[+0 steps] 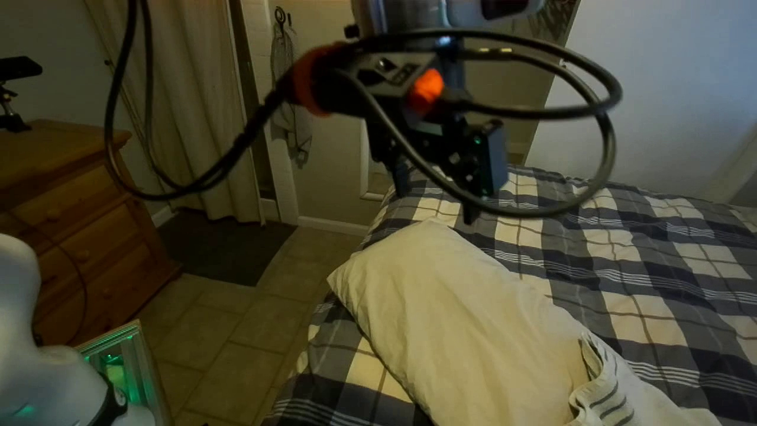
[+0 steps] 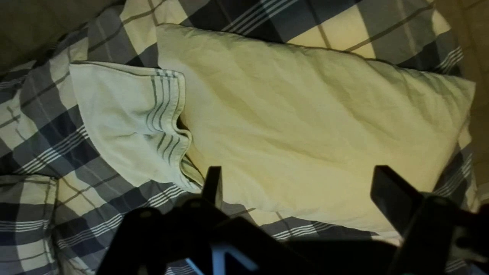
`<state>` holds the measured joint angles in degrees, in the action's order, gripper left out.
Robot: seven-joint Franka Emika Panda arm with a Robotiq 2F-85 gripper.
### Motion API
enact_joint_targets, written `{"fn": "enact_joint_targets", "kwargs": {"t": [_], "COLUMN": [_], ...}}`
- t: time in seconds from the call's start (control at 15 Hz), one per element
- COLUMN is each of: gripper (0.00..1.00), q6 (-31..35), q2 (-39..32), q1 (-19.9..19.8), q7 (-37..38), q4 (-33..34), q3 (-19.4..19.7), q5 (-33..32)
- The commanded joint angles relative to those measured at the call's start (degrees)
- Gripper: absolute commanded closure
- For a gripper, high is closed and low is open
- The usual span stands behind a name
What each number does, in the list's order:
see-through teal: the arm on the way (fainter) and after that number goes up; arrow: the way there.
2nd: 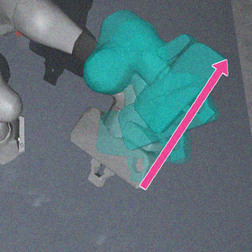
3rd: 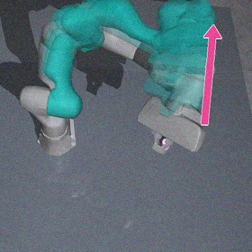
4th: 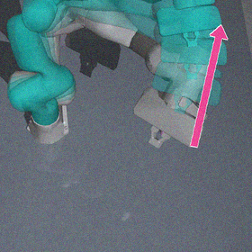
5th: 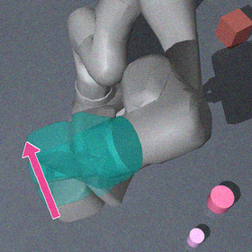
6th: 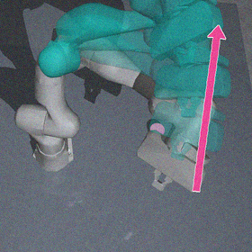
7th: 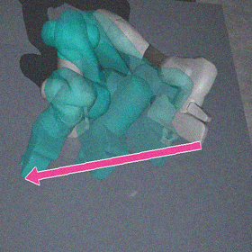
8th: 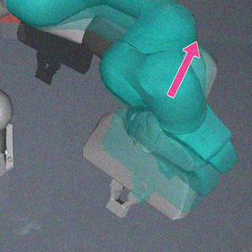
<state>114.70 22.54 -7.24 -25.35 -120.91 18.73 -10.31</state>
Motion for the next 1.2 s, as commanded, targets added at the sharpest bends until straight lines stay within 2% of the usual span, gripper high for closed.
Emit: {"fn": "enact_joint_targets", "kwargs": {"t": [0.0, 0.13, 0.4, 0.73, 0.8, 0.87, 1.13], "gripper": [0.0, 0.0, 0.0, 0.0, 0.0, 0.0, 0.0], "q6": [7.9, 12.2, 19.2, 20.2, 18.9, 20.2, 20.1], "q2": [-8.7, -12.7, -19.6, -27.2, -28.2, -25.2, -27.9], "q1": [-0.3, -0.6, -1.9, -4.4, -4.8, -4.9, -5.7], "q7": [-4.0, -4.2, 0.0, 8.1, 7.2, 6.5, 7.0], "q4": [4.2, 5.5, 8.2, 12.3, 12.9, 9.9, 11.5], "q3": [2.0, 2.1, 0.8, -0.4, -0.8, -1.3, -1.8], "q5": [2.1, 3.3, 5.8, 11.0, 12.1, 9.4, 10.4]}}
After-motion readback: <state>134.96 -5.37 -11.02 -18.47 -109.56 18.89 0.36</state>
